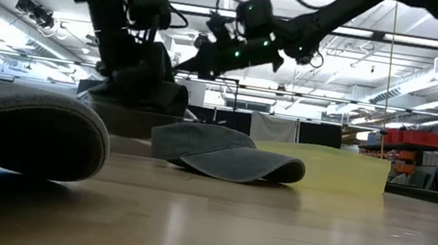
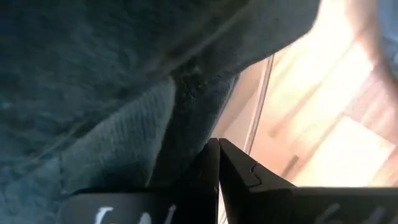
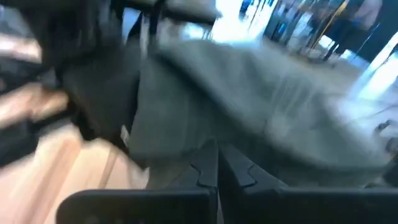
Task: Pick & Place hat
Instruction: Put the black cap into the transparent bin
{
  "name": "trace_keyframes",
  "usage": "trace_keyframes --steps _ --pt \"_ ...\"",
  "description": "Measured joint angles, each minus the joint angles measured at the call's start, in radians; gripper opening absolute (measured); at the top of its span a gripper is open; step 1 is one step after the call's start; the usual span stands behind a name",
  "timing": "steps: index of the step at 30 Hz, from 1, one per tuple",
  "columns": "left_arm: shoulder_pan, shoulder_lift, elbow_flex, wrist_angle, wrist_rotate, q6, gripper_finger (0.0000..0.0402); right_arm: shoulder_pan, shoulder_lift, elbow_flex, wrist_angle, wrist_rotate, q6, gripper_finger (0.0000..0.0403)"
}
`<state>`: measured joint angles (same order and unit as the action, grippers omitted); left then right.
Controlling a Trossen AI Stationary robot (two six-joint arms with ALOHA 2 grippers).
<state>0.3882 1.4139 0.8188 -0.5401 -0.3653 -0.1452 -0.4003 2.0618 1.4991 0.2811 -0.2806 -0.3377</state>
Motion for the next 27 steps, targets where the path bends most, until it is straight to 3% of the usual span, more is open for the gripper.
trace_keyframes --steps 15,27 --pt "-0.016 -0.002 -0.003 0.025 -0.080 0.053 0.0002 0.002 0.095 0.175 -0.190 0.127 -0.082 0.0000" --pt "-0.019 -0.095 -0.004 0.050 -0.057 0.040 0.0002 -0.025 0.094 0.175 -0.233 0.018 -0.086 0.0000"
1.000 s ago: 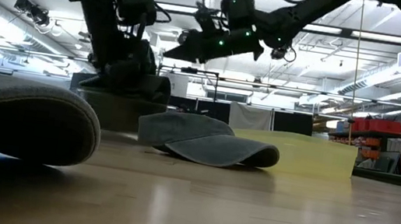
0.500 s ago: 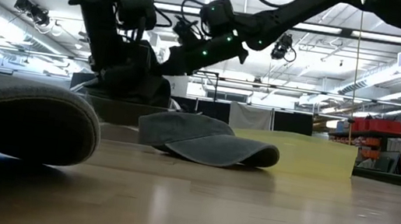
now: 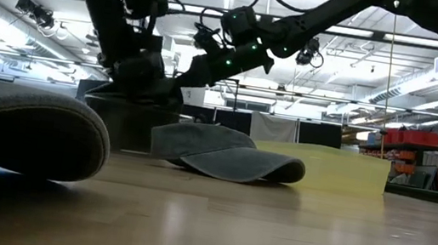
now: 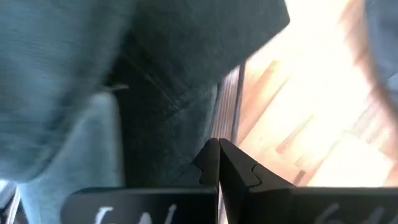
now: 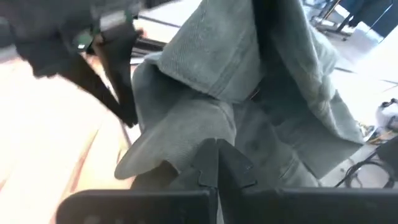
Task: Pick & Place hat
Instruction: Put the black cap into the transparent bin
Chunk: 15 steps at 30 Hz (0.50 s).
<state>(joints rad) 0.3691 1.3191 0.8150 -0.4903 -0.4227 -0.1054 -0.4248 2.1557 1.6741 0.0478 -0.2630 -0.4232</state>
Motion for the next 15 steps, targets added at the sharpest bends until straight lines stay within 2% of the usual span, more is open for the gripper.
trace_keyframes --steps 7,12,15 --pt "-0.010 -0.012 0.000 0.004 0.095 -0.043 0.0002 0.012 0.000 0.000 -0.076 0.001 -0.010 0.0000" --pt "-0.089 -0.059 0.043 0.025 0.092 -0.006 0.0002 0.013 0.000 0.000 -0.077 0.039 -0.011 0.0000" --pt "-0.144 -0.103 0.086 0.008 0.042 0.008 0.0002 0.012 -0.001 0.000 -0.090 0.045 -0.011 0.0000"
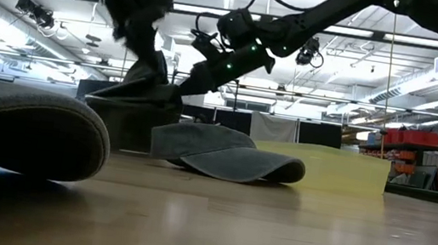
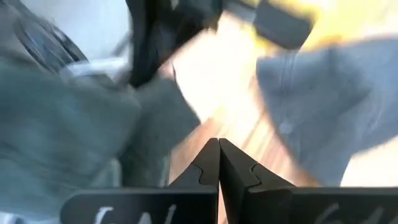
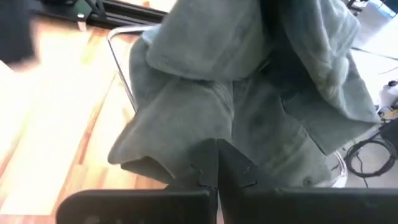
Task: Pick & Place hat
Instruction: Put the black cap into the transparent bin
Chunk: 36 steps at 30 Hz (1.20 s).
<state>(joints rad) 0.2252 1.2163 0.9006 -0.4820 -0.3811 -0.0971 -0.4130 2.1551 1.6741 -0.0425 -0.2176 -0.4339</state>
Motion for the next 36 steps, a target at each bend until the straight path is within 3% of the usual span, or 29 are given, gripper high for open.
trace_keyframes --steps 5,9,16,19,24,36 --pt "-0.037 -0.058 0.030 -0.066 -0.220 -0.028 0.0002 -0.001 0.000 0.000 -0.022 0.000 0.003 0.0000" --pt "0.020 -0.042 0.019 -0.189 -0.246 -0.162 0.0002 0.000 0.000 0.000 -0.025 0.000 0.003 0.0000" --pt "0.131 0.021 -0.029 -0.192 -0.254 -0.178 0.0002 0.002 0.000 0.000 -0.030 0.000 0.006 0.0000" --pt "0.178 0.048 -0.031 -0.200 -0.214 -0.176 0.0002 0.002 0.000 0.000 -0.033 -0.003 0.003 0.0000" --pt "0.253 0.107 -0.028 -0.194 -0.033 -0.102 0.0002 0.002 0.000 0.000 -0.034 -0.031 -0.031 0.0000" --pt "0.417 0.208 -0.027 -0.200 0.078 -0.072 0.0002 0.003 0.000 0.000 -0.017 -0.037 -0.020 0.0000"
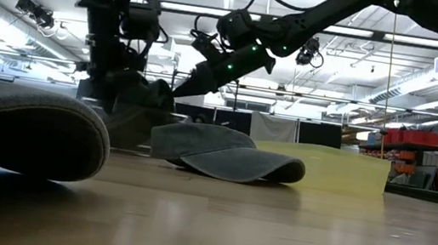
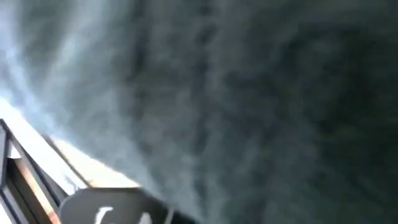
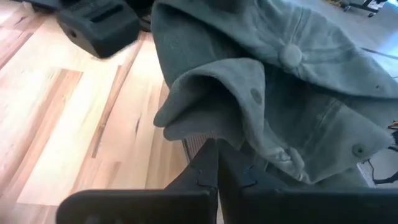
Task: Pick & Place hat
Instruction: Put the black cap into the transparent bin
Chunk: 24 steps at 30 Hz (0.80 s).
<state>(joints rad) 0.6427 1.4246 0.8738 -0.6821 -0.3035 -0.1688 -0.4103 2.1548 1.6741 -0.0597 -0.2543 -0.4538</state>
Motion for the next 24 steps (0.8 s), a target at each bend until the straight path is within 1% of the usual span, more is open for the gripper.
trace_keyframes --steps 5,8,11,13,15,19,21,24 --pt "0.006 -0.009 -0.001 0.015 0.003 0.050 0.0002 0.000 0.000 0.000 0.022 0.000 0.002 0.0000" --pt "-0.019 -0.024 0.010 0.003 0.003 0.047 0.0002 0.000 0.000 0.000 0.022 0.001 0.001 0.0000" --pt "-0.063 -0.082 0.025 -0.010 0.013 0.044 0.0002 0.000 0.000 0.000 0.021 0.002 0.001 0.0000" --pt "-0.100 -0.125 0.029 -0.044 0.013 0.016 0.0002 -0.002 0.000 0.000 0.019 0.003 0.005 0.0000" --pt "-0.145 -0.173 0.027 -0.107 -0.019 -0.037 0.0002 -0.003 0.000 0.000 0.018 0.015 0.012 0.0000" --pt "-0.249 -0.266 0.028 -0.166 -0.096 -0.112 0.0002 -0.004 0.000 0.000 0.016 0.035 0.021 0.0000" --pt "-0.292 -0.304 0.028 -0.153 -0.138 -0.120 0.0002 -0.004 0.000 0.000 0.010 0.035 0.023 0.0000" --pt "-0.329 -0.335 0.029 -0.057 -0.276 -0.044 0.0002 -0.004 0.000 0.000 0.008 0.035 0.027 0.0000"
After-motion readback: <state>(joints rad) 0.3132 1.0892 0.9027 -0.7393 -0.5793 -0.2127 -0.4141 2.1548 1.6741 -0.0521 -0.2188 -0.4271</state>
